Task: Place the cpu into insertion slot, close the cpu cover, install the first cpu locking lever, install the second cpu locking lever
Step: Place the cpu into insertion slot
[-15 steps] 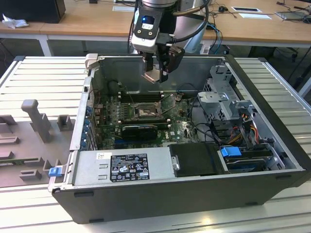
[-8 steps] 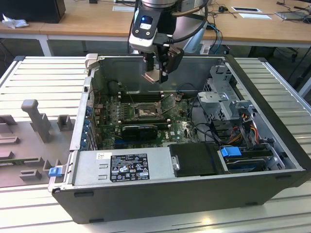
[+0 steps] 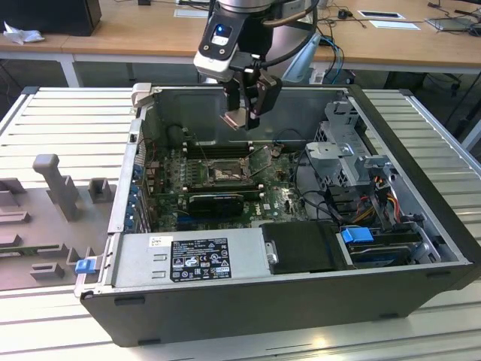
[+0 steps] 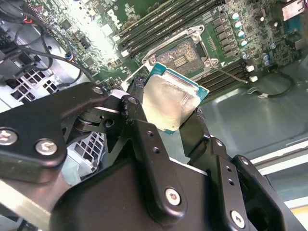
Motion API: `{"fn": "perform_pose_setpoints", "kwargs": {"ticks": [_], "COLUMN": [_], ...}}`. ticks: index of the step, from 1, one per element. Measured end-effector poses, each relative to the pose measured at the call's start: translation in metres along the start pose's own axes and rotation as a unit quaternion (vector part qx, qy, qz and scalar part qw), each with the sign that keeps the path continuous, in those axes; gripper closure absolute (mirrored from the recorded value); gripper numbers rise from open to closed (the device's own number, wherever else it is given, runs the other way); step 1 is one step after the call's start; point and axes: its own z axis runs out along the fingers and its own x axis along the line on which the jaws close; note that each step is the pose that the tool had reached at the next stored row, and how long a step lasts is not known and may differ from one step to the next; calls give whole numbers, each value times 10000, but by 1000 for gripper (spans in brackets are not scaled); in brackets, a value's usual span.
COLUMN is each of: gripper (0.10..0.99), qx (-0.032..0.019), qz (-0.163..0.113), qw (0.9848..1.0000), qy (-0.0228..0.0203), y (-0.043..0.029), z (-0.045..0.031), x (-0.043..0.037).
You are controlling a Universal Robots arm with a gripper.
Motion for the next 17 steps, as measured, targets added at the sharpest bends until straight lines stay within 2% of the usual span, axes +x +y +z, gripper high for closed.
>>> {"fn": "perform_pose_setpoints", "kwargs": {"ticks": [4, 6, 10, 17], "gripper": [541, 541, 541, 541], "qx": [-3, -6, -9, -16], "qz": [148, 326, 468, 848], "qw": [9999, 9995, 9989, 9964], "qy": [-13, -29, -42, -75], "y": [0, -1, -1, -2], "z": [2, 6, 8, 17], "x": [0, 0, 0, 0]}}
